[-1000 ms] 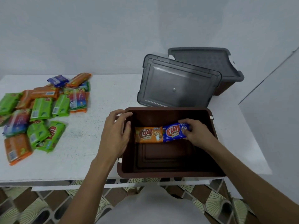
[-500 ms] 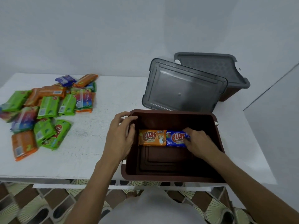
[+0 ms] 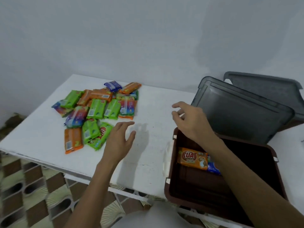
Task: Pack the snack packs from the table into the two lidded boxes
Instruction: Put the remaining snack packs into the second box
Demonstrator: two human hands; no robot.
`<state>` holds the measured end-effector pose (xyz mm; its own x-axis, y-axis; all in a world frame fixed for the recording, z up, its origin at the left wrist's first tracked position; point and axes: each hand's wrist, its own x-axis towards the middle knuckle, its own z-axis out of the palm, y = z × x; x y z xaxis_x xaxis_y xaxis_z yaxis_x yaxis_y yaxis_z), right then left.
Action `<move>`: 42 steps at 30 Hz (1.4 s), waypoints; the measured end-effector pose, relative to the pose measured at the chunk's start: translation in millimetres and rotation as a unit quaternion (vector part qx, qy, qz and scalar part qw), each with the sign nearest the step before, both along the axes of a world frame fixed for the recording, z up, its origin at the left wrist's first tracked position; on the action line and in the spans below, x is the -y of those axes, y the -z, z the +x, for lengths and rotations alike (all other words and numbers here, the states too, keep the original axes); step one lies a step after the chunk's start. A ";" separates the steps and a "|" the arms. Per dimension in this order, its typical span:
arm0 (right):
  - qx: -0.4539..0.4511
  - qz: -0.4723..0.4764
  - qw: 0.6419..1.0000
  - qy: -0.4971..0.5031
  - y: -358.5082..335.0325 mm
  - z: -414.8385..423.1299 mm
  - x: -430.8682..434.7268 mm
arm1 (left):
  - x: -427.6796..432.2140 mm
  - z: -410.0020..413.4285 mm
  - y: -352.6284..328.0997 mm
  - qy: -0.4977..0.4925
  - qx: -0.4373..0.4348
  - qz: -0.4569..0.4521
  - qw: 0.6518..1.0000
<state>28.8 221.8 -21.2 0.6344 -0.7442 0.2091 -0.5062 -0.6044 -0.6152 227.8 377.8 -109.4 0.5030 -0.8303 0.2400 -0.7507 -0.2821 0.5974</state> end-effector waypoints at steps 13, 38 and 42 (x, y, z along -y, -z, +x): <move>-0.230 0.010 0.964 -0.137 101.7 221.5 16.9 | -43.8 101.5 36.9 -0.309 0.037 0.227 0.923; 0.040 0.135 0.989 -0.053 32.7 120.0 36.4 | -39.0 84.9 9.6 -0.239 0.067 -0.012 0.969; 0.115 0.199 0.973 -0.023 10.5 60.5 32.2 | -27.6 62.1 -13.2 -0.161 0.009 -0.063 0.985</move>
